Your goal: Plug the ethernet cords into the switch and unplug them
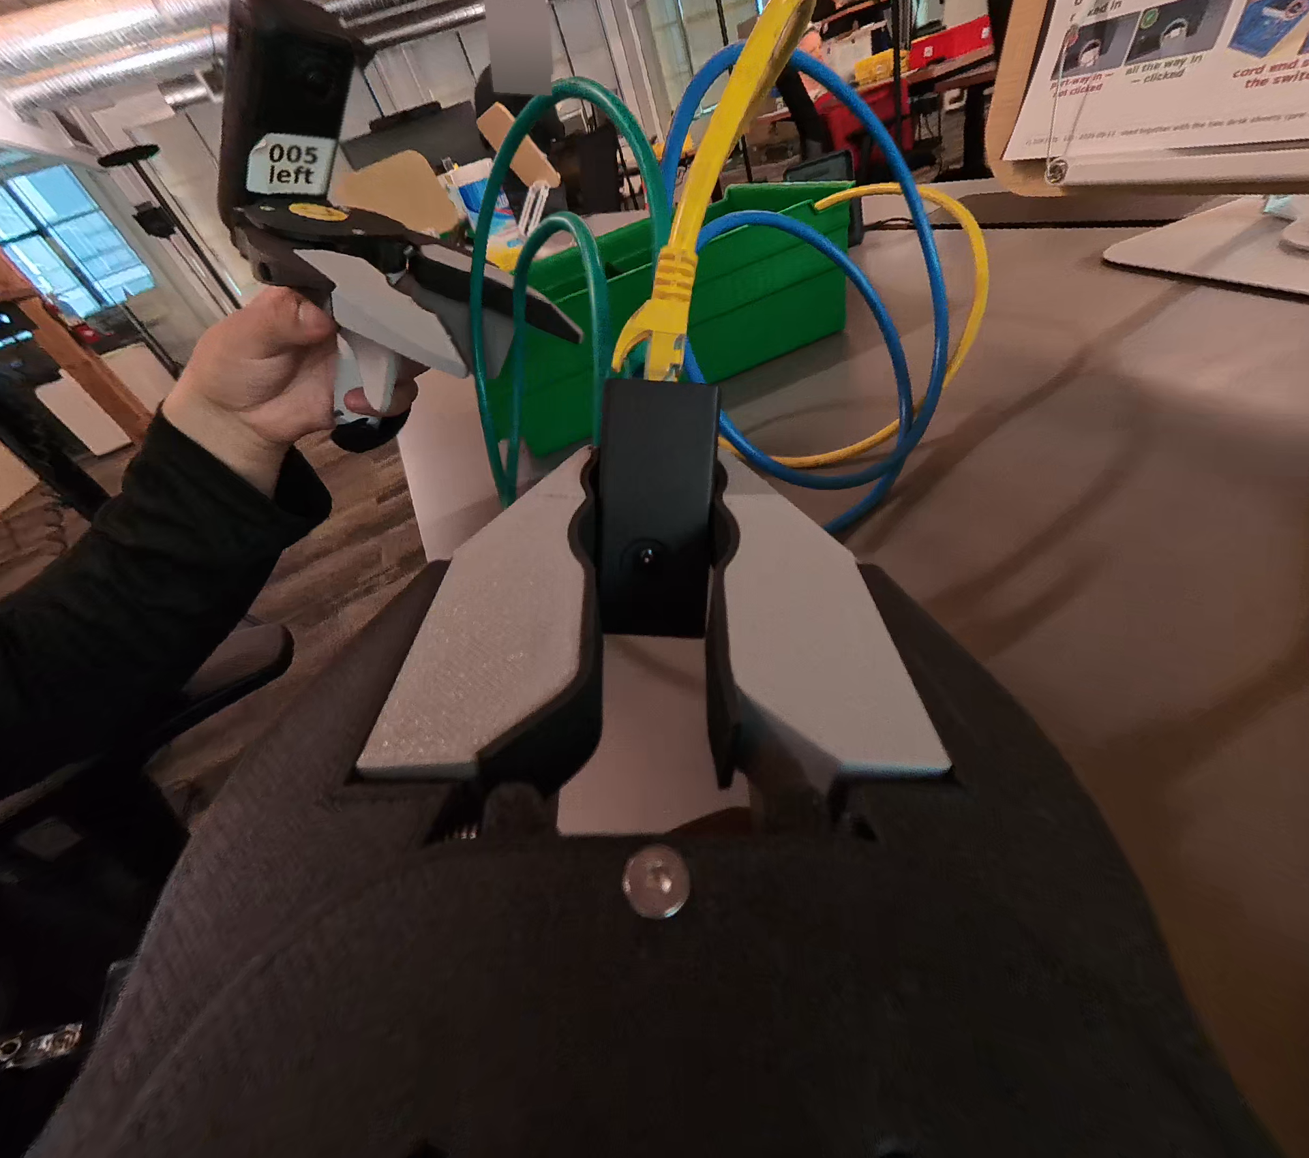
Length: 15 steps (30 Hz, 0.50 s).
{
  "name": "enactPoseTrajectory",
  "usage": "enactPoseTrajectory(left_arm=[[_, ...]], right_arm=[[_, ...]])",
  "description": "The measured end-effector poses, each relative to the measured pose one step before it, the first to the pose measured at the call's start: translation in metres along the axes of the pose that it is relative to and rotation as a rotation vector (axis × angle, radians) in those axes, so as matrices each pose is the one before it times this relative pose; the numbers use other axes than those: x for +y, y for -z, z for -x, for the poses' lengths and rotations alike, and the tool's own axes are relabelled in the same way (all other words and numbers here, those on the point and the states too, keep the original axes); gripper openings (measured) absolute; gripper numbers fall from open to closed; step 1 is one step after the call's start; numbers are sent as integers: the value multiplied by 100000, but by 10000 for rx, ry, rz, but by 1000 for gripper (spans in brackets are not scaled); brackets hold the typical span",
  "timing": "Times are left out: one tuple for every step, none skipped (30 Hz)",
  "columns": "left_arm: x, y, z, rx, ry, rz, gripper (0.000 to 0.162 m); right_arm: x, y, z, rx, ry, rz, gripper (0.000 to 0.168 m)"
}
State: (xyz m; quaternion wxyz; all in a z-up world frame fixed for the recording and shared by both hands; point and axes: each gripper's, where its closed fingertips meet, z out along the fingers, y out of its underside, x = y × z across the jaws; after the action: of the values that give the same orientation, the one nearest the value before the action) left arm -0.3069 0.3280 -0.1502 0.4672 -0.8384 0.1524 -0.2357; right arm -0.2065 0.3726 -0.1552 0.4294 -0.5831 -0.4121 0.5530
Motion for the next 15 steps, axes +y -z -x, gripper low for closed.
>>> enactPoseTrajectory(left_arm=[[-36, 275, -15, -113, 8, 37, 71], [5, 355, -177, -37, 34, 58, 71], [-69, 387, -486, 127, 89, 2, 72], [-290, 351, -645, 194, 129, -125, 77], [-372, 273, -675, 183, 73, -180, 86], [-267, 174, -747, 208, -39, -127, 90], [-86, 55, -738, 215, -107, -35, 90], [-16, -52, -648, 196, -94, -7, 90], [24, -122, -548, 171, -38, -2, 91], [92, -194, -455, 157, -30, 39, 91], [115, -234, -324, 105, -41, 50, 90], [147, -234, -267, 103, -25, 69, 89], [170, -216, -308, 162, -20, 78, 83], [102, -189, -238, 149, 21, 8, 77], [22, -165, -156, 131, 90, -50, 76]], right_arm=[[-154, 82, -116, 12, -82, -115, 25], [-103, 88, -129, 31, -88, -79, 25], [-85, 74, -143, 55, -75, -72, 25], [-83, 63, -105, 36, -53, -60, 25], [-17, 22, -33, -19, -58, -18, 25], [21, -8, -31, -47, -86, 16, 25], [-4, 9, -51, -40, -105, -2, 25], [-71, 62, -81, -21, -98, -56, 25], [-137, 112, -58, -22, -78, -103, 25], [-168, 139, 6, -46, -52, -127, 25], [-155, 136, 60, -67, -24, -120, 25], [-123, 107, 95, -46, 28, -95, 25], [-114, 91, 86, -7, 67, -93, 25], [-94, 75, 101, -17, 74, -72, 25], [-76, 51, 85, -28, 44, -61, 25]])
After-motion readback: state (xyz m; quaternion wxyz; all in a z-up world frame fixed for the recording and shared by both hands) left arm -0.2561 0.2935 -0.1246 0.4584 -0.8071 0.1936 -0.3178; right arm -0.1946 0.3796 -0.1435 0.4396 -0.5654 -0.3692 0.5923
